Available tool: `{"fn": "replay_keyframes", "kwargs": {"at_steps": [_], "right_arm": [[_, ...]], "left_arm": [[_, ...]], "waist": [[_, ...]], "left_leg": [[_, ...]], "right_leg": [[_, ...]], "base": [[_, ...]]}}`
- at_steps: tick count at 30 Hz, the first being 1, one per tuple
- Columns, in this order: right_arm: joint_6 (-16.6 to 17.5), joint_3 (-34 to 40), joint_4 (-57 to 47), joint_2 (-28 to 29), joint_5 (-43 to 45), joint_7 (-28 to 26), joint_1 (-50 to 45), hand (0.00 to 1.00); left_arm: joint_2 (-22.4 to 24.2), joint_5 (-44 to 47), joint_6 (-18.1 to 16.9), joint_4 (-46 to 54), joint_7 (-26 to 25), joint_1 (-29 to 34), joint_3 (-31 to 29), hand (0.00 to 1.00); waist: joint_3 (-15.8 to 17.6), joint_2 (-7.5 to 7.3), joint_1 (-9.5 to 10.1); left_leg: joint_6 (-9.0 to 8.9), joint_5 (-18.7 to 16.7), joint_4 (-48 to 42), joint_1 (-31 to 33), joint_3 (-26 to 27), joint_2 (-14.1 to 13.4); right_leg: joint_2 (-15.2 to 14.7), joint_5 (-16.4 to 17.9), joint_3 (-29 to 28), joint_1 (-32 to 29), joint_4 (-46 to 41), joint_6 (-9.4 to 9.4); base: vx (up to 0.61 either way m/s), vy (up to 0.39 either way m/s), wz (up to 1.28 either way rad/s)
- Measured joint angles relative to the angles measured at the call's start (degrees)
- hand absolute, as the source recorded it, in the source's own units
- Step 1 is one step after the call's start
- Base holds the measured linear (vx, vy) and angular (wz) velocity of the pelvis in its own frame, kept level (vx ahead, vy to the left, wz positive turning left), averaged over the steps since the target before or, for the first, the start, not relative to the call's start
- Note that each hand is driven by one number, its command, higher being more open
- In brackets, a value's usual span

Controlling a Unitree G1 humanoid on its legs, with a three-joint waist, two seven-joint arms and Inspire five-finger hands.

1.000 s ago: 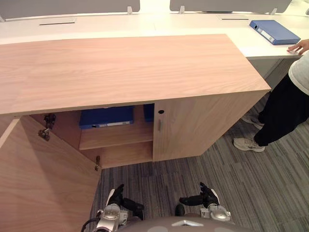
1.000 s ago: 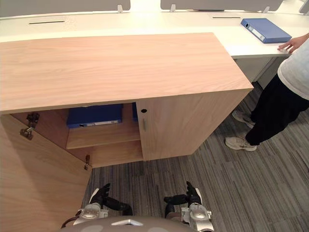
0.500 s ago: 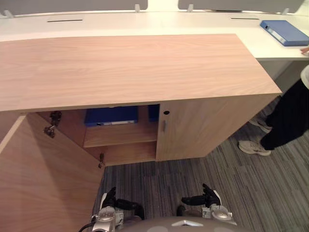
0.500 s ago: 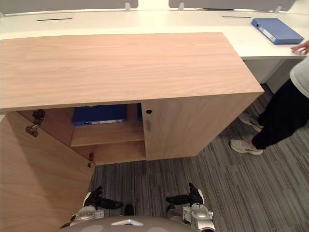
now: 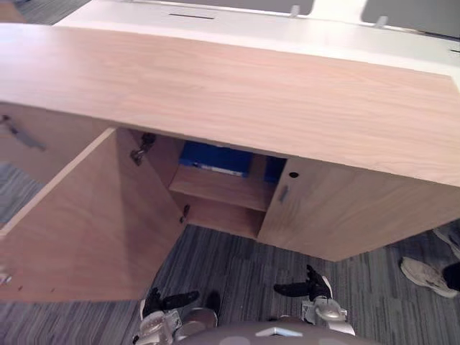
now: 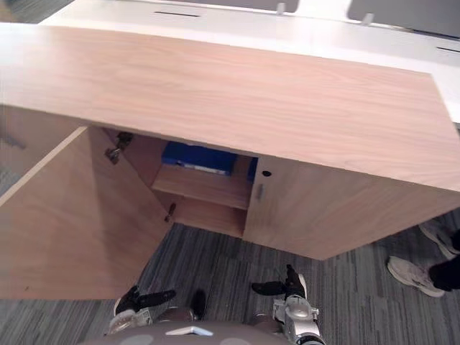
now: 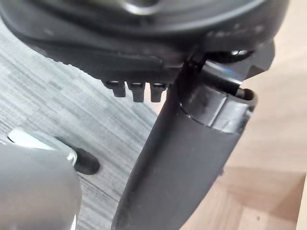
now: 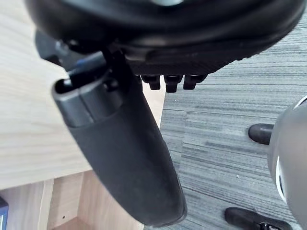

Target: Walk over to the cabinet, pick up the folder, carry it to the office cabinet, place the folder inside the office cabinet, then close the office cabinet door

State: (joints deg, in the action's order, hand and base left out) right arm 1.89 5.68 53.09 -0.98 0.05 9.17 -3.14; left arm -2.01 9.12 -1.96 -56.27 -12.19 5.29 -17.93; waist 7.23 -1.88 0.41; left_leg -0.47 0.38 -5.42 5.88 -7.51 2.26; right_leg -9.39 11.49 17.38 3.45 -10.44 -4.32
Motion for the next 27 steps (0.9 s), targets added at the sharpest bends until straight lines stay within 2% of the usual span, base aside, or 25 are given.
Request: {"fn": "replay_keyframes", "kwargs": {"at_steps": [2, 3, 4, 5, 8, 10, 13, 15, 20, 27], "right_arm": [[-0.09, 0.09, -1.32, 1.12, 0.02, 0.67, -0.77, 1.0], [-0.09, 0.08, -1.84, 1.15, 0.02, 0.84, -1.15, 1.0], [-0.08, -0.06, -2.36, 1.5, 0.02, 0.99, -1.56, 1.0], [-0.07, -0.13, -2.5, 2.22, 0.02, 1.01, -1.62, 1.0], [-0.1, -0.11, -2.33, 3.03, 0.0, 1.13, -1.65, 1.0], [-0.38, -0.12, -2.15, 3.23, 0.0, 1.15, -1.98, 1.0], [-0.39, -0.12, -1.67, 3.07, -0.01, 1.47, -1.38, 1.0], [-0.35, -0.24, -0.35, 3.07, -0.01, 1.48, 0.42, 1.0], [-0.04, -0.37, 0.61, 2.34, -0.03, 1.72, 1.25, 1.0], [-0.5, -0.67, 1.81, 1.38, -0.02, 2.29, -0.62, 1.0]], "left_arm": [[1.11, 0.56, -0.13, 1.25, -0.79, 0.2, -3.21, 1.0], [1.39, 0.76, -0.13, 1.27, -1.22, 0.31, -3.88, 1.0], [1.55, 1.73, -0.15, 1.58, -1.85, 0.75, -3.93, 1.0], [1.83, 2.14, -0.26, 2.35, -2.69, 1.25, -4.07, 1.0], [2.04, 2.16, -0.5, 2.97, -3.24, 0.94, -3.76, 1.0], [2.13, 2.16, -0.53, 3.43, -3.87, 1.23, -3.75, 1.0], [1.9, 2.14, -0.74, 5.8, -5.17, 1.62, -3.79, 1.0], [1.12, 2.14, -1.32, 9.13, -6.38, 2.4, -4.52, 1.0], [-1.48, 3.03, -3.33, 13.1, -9.79, 3.19, -6.58, 1.0], [-1.54, 4.16, -3.83, 16.99, -12.43, 4.61, -10.15, 1.0]], "waist": [[0.89, 0.0, 0.72], [0.92, 0.03, 0.76], [0.74, -0.27, 1.09], [0.28, -0.75, 1.16], [0.34, -1.14, 0.93], [0.24, -1.47, 1.01], [0.27, -1.47, 1.12], [0.33, -1.35, 1.47], [0.53, -0.96, 1.94], [0.72, -1.38, 1.92]], "left_leg": [[1.25, -1.49, -1.48, -0.09, 6.44, -1.45], [0.91, -1.73, -1.64, -0.18, 6.99, -1.62], [0.93, -1.32, -0.53, -0.87, 6.85, -1.16], [0.96, 1.4, 4.15, -2.47, 5.99, -0.38], [1.44, 5.85, 10.82, -4.86, 2.97, 0.78], [1.56, 5.95, 10.57, -5.79, 1.59, 1.51], [1.57, 5.94, 10.63, -6.86, -0.21, 2.36], [1.5, 5.9, 10.87, -7.35, -0.2, 1.99], [0.87, 5.26, 10.96, -8.88, 0.11, 1.06], [0.28, 4.86, 10.97, -9.0, 0.39, 0.37]], "right_leg": [[-0.48, 0.42, 2.12, 1.15, -0.55, -0.26], [-0.51, 0.57, 2.54, 1.61, -0.55, -0.4], [-0.59, 0.86, 2.64, 1.83, -0.5, -0.35], [-1.06, 1.17, 3.08, 1.76, -0.26, -0.91], [-1.3, 1.07, 4.56, 3.08, 0.94, -1.14], [-1.65, 0.6, 5.15, 5.27, 1.89, -1.77], [-1.75, 0.35, 3.86, 7.67, 3.0, -1.39], [-1.13, -0.09, 2.76, 8.45, 3.75, -0.75], [-0.22, -0.14, 1.62, 9.79, 4.03, -0.7], [0.64, -0.27, 1.1, 10.63, 5.73, -0.51]], "base": [[-0.16, 0.021, 0.46], [-0.12, 0.006, 0.23], [-0.08, 0.018, 0.24], [-0.05, 0.021, 0.27], [0.03, 0.024, 0.5], [0.09, 0.009, 0.41], [0.07, 0.028, 0.42], [0.0, 0.004, 0.03], [-0.04, -0.023, -0.07], [-0.06, -0.011, -0.04]]}}
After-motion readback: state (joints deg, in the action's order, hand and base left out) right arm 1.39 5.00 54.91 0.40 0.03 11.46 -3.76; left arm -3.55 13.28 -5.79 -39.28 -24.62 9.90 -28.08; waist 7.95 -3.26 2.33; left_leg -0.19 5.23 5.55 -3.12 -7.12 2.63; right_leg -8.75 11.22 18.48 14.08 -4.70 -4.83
